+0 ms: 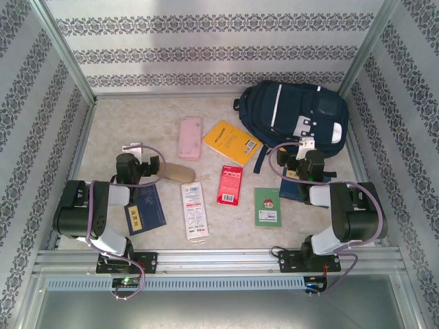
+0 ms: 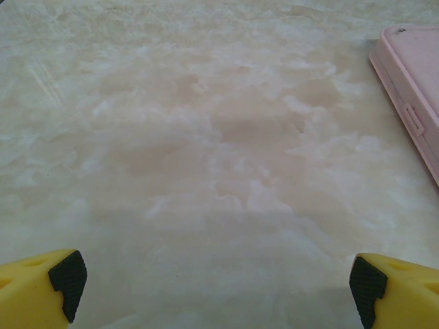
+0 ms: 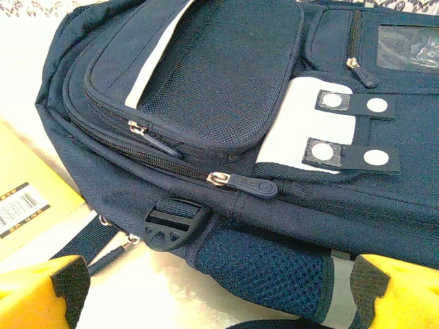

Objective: Pack the student bag

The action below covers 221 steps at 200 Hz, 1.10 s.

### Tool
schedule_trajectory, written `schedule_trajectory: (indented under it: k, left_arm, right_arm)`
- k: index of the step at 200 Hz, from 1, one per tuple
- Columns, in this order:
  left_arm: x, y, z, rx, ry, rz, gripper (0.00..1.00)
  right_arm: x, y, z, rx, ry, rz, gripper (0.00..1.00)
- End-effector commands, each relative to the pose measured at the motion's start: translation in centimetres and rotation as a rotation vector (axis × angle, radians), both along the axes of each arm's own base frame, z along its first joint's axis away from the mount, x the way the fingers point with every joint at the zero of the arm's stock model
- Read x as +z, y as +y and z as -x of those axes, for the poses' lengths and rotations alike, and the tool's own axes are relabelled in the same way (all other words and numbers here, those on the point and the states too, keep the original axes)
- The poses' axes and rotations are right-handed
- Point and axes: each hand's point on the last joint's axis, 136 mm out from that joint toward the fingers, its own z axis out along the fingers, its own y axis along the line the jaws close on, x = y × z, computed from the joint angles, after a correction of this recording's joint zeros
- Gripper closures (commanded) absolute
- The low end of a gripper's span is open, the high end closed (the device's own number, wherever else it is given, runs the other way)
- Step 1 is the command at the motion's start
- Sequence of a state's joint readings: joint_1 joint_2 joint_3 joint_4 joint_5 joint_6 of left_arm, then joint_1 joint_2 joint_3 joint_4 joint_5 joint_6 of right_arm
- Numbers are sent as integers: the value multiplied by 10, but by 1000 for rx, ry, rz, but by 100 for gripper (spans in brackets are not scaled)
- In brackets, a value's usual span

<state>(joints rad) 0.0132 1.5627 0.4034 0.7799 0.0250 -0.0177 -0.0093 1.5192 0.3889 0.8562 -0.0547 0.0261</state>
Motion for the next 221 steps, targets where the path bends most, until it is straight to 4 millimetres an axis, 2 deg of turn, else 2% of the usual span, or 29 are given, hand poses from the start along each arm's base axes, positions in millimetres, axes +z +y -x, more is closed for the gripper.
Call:
schedule_trajectory:
  k: [1, 112, 130, 148, 158, 169, 188, 198, 221]
  left_arm:
    - [16, -3, -9, -13, -62, -19, 1]
    - [15, -4, -8, -13, -58, -16, 1]
    - [22, -3, -9, -9, -72, -16, 1]
    - [45, -1, -4, -1, -77, -20, 1]
    - [61, 0, -1, 12, -85, -24, 1]
    - [80, 2, 3, 20, -82, -49, 1]
    - [129, -8, 19, 4, -166, -60, 1]
    - [155, -17, 29, -12, -224, -21, 0]
    - [215, -39, 57, -35, -311, 145, 0]
  right_arm:
    - [10, 3, -3, 19, -34, -3, 2]
    - [11, 1, -3, 20, -37, -8, 2]
    - [11, 2, -2, 22, -43, -14, 2]
    - [27, 6, -1, 48, -48, -19, 2]
    - [42, 8, 4, 42, -37, -1, 2]
    - [65, 8, 10, 5, -55, 9, 2]
    - [114, 16, 24, -52, -152, -27, 2]
    - [140, 36, 32, -11, -194, -38, 2]
    - [187, 105, 61, 191, -236, 3, 2]
